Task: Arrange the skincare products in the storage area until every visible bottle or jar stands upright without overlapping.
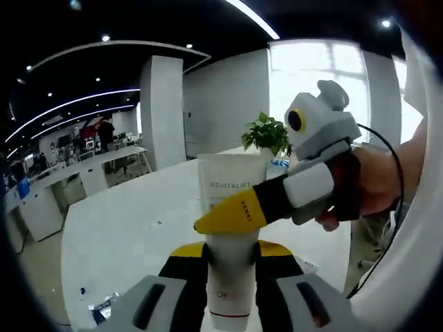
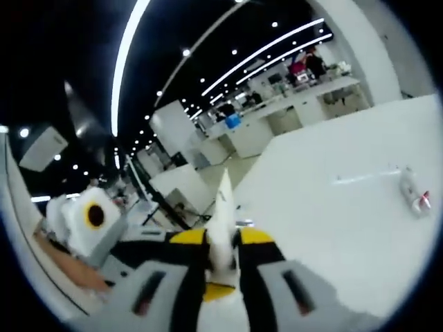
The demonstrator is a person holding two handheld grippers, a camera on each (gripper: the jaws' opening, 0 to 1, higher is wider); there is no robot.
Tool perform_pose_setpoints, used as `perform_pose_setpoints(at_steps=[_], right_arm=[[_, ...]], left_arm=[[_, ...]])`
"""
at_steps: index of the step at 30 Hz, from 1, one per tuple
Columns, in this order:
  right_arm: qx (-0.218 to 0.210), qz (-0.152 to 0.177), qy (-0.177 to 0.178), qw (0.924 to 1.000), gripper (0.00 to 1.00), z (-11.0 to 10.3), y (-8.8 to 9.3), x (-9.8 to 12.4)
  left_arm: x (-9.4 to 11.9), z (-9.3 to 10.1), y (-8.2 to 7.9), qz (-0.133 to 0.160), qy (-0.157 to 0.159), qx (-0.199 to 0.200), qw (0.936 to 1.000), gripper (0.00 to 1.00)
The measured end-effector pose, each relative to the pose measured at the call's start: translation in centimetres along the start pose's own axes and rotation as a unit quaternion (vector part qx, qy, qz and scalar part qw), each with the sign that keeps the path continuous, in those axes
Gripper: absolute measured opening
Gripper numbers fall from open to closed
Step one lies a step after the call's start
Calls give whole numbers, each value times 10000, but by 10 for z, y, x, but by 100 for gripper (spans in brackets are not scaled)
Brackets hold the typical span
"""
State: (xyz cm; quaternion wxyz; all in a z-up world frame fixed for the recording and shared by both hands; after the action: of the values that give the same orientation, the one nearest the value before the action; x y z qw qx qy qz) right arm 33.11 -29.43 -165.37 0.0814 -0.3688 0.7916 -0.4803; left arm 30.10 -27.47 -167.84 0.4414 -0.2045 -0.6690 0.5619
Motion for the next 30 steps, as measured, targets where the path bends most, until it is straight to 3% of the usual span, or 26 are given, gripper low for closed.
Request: perform_pose_setpoints(at_steps=[9,19,30], right_arm=[[315,-209,21,9993,10,-2,5,-2],[598,-497,-319,9965,8,-8,9,-6],[1391,-1181,-861,9794,8,-22,27,-21]], left_arm=[[2,0,6,16,-61,-154,9999,27],[7,-2,9,67,-75,-265,9996,31],[27,-8,37,-21,-332,301,9990,31]])
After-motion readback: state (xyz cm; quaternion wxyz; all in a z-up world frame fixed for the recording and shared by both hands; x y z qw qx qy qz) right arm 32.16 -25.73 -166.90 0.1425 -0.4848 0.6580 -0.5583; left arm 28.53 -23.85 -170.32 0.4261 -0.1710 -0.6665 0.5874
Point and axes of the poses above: the point that each gripper's makers call its tool centre point, and the gripper's own axes: x roughly backward along the fingers, z roughly to its right, y roughly out of its underside, the point moved 2 cm from there along x, roughly backward along the fingers, and after that the axes turned 3 degrees about z, right-handed, at the moved point
